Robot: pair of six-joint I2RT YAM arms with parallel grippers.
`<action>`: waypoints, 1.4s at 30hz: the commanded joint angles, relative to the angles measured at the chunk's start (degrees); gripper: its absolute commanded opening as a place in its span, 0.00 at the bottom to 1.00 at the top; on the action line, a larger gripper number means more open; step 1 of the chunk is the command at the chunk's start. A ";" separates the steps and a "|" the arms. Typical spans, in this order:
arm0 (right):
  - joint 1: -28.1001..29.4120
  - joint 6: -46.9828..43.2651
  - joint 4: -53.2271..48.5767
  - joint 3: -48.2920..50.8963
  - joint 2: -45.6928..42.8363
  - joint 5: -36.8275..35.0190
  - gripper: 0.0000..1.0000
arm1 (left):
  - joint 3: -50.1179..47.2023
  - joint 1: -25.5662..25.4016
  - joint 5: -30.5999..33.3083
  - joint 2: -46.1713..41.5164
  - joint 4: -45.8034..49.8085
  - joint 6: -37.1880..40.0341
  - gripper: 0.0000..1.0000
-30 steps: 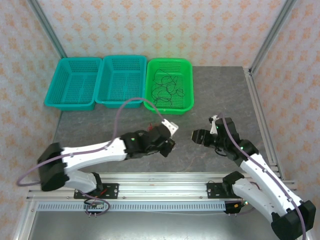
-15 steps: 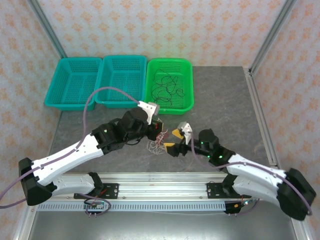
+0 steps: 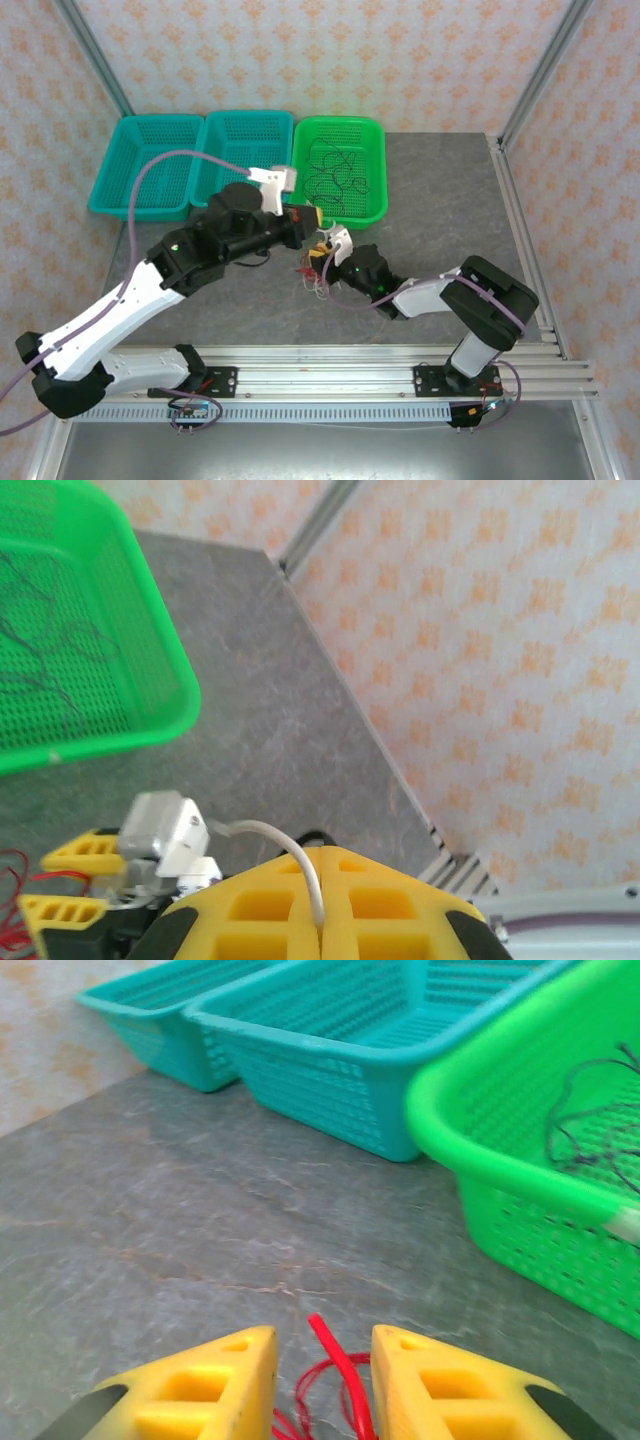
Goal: Untangle the cables
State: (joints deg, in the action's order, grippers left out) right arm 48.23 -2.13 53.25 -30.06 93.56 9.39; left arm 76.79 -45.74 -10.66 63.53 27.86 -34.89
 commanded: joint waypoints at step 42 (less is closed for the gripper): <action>-5.86 -4.83 -26.61 2.56 -34.23 -1.11 0.00 | -26.12 0.47 -7.71 0.36 -12.36 34.92 0.71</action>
State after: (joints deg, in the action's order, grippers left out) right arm 42.54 -6.72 26.85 -25.32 59.40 7.11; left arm 47.13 -43.44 -20.75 59.53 14.61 -9.13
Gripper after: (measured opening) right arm 0.042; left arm 0.706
